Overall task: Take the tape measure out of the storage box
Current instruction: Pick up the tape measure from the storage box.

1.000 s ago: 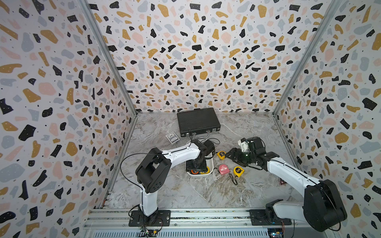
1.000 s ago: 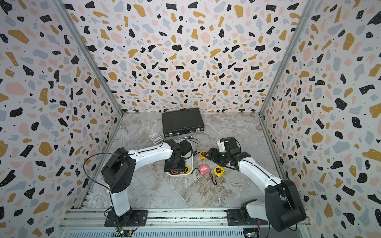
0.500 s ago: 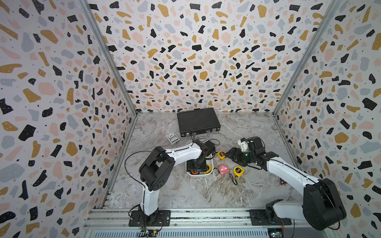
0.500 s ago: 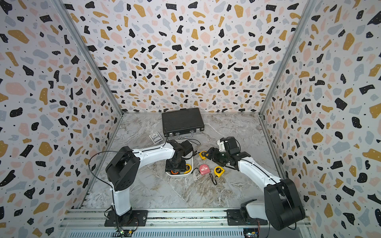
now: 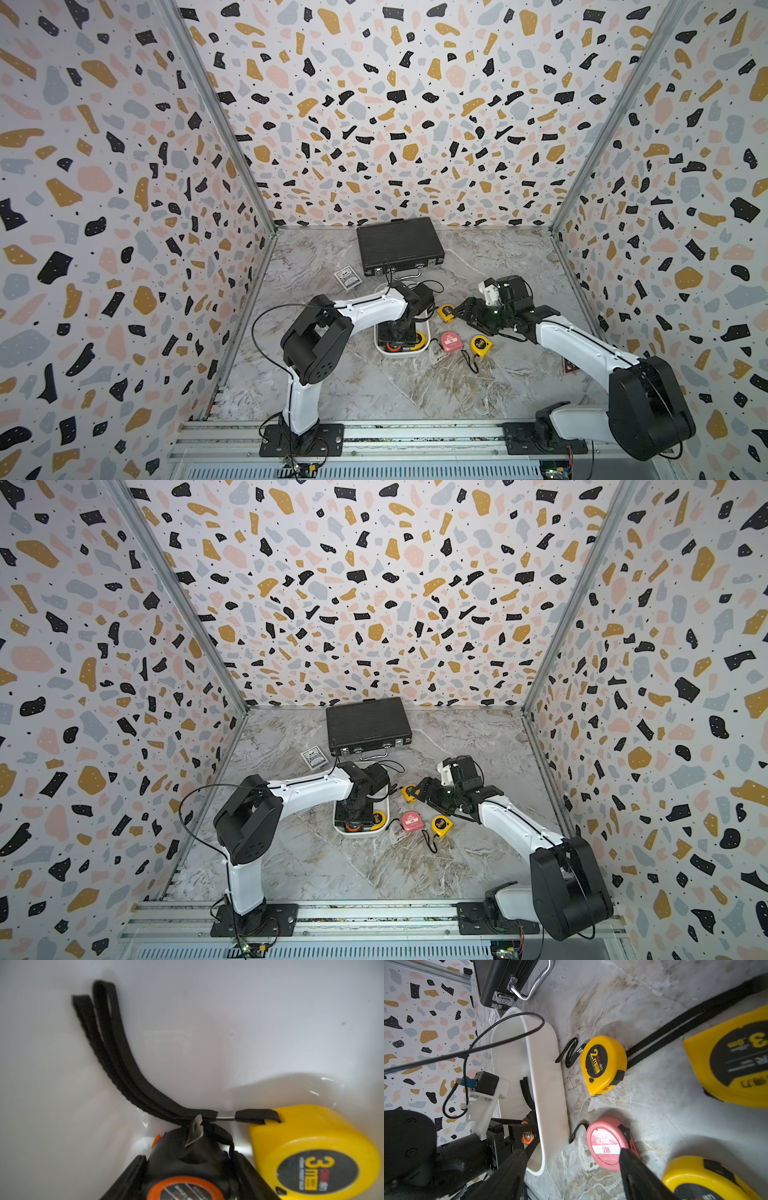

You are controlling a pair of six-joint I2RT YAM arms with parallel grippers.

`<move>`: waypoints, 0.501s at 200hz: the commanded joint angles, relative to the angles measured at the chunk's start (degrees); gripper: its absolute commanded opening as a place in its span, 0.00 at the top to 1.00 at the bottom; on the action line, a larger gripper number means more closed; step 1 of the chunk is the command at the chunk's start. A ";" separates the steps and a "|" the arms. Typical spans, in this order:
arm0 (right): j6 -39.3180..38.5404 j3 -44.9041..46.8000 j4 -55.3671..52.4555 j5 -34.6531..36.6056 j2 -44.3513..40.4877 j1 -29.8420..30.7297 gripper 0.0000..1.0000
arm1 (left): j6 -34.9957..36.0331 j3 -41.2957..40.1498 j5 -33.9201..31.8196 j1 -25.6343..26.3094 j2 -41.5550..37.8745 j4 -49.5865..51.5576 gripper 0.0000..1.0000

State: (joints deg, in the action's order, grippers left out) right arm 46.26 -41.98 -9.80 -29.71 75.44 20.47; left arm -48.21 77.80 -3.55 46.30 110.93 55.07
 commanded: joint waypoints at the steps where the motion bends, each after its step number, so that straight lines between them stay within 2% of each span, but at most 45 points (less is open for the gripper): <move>1: 0.08 0.30 0.29 -0.78 -0.74 -0.25 0.25 | -0.90 1.73 -0.38 0.03 -0.37 1.18 0.90; 13: 0.15 0.27 0.52 -0.95 -0.91 -0.25 0.25 | -1.19 2.27 -1.25 0.10 -1.29 2.08 1.00; 54: 0.32 0.21 0.91 -1.56 -1.59 -0.25 0.25 | -1.36 4.97 -3.23 0.08 -4.41 5.47 1.00; 100: 0.98 0.65 2.19 -2.89 -3.33 -0.25 0.25 | -5.17 7.13 -3.45 0.10 -7.97 7.49 1.00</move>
State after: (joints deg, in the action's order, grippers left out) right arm 46.57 -41.93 -8.95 -31.38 75.11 20.47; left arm -51.00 82.37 -5.52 46.30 106.17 59.42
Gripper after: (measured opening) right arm 0.749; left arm 0.620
